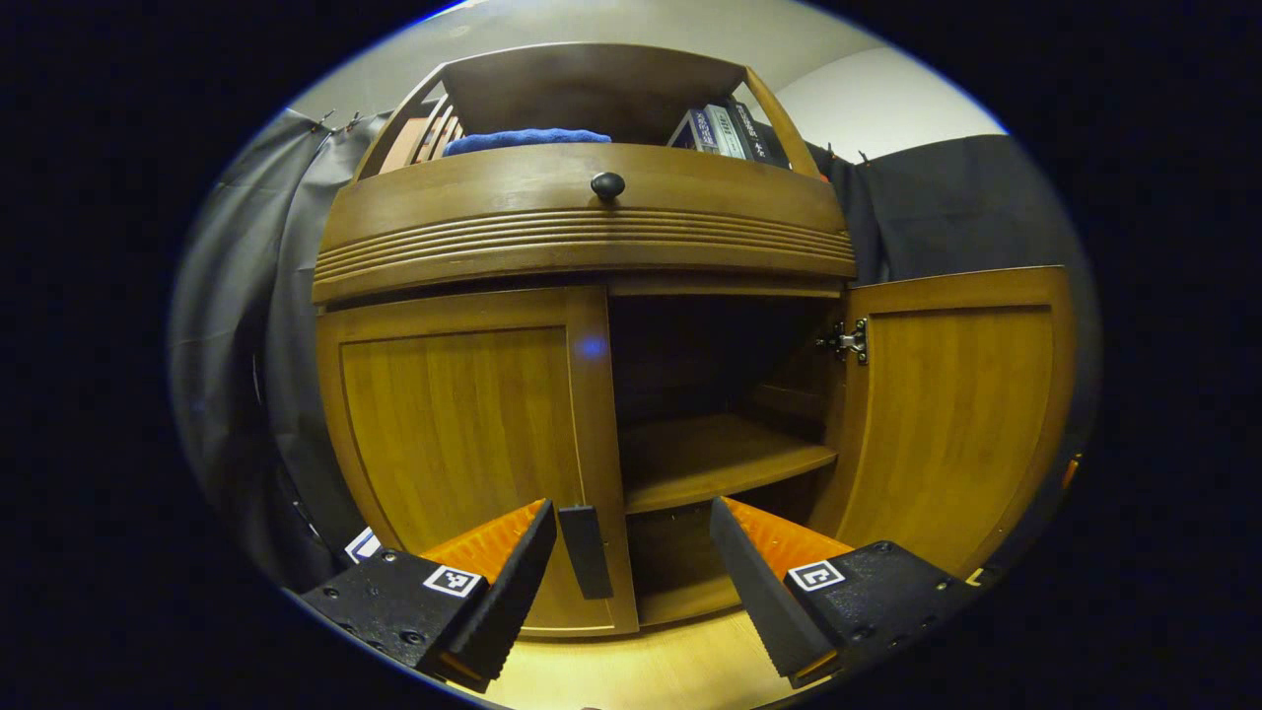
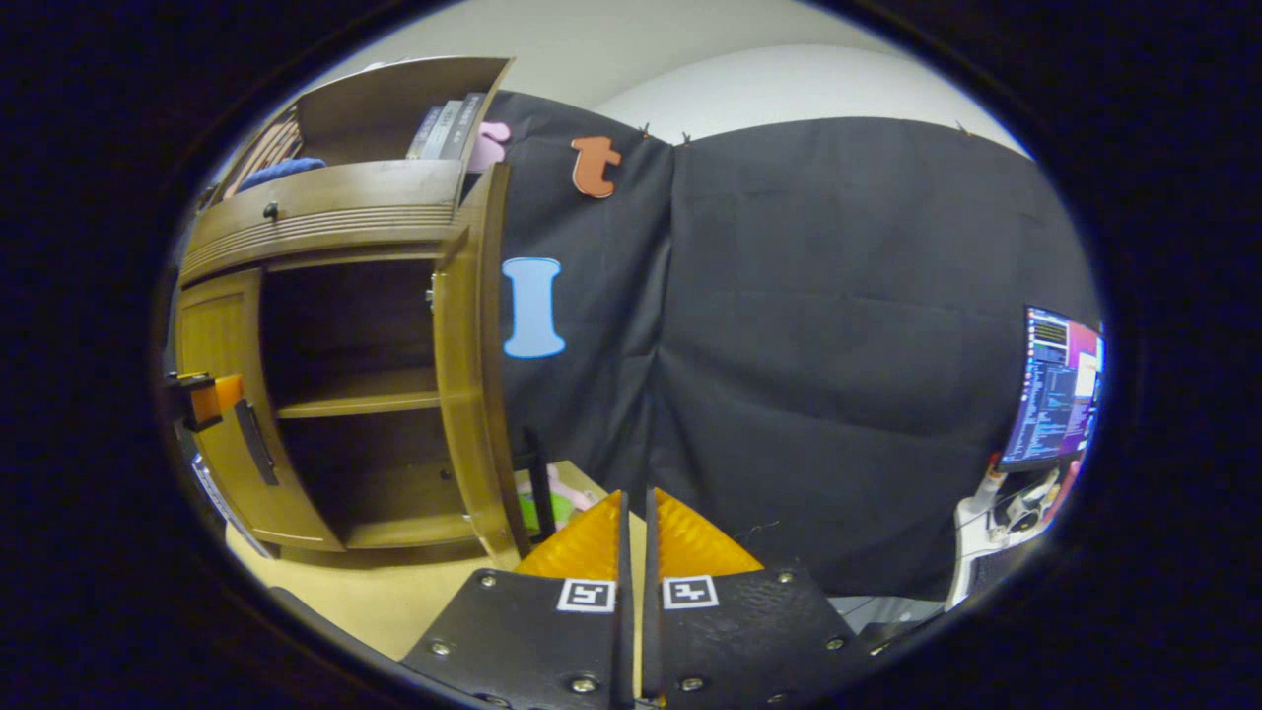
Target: Open the right door of the double-door shoe cabinet with the right hand, and open the left door with the left hand.
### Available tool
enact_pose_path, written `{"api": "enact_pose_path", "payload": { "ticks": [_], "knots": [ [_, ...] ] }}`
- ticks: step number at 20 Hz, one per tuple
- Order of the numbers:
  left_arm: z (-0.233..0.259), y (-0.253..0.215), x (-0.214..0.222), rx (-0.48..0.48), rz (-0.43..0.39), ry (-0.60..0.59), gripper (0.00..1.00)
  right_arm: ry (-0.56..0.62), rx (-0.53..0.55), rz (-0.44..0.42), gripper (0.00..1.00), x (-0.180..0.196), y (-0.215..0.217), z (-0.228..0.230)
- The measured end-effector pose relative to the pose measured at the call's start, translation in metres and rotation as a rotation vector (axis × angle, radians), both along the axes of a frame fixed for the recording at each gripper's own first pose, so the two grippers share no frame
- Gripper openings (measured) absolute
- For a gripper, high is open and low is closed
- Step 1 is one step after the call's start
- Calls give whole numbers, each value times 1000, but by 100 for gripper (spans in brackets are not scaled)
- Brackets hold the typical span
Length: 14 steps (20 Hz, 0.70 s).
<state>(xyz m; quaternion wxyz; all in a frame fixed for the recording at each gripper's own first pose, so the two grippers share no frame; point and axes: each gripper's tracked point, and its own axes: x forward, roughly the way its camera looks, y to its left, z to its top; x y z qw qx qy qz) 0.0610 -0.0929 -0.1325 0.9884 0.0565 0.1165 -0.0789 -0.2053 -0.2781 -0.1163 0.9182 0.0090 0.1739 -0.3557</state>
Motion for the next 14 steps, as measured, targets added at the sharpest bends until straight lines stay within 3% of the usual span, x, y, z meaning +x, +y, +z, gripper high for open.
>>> {"api": "enact_pose_path", "payload": {
  "ticks": [10, 14],
  "knots": [
    [-35, 30, 48, 33, 86, 45, 99, 58, -37, -122, 4, -44, -21, 2],
    [-59, 34, 58, 18, 99, 109, 83, 74, -33, -138, 4, -51, -20, -2]
  ]
}}
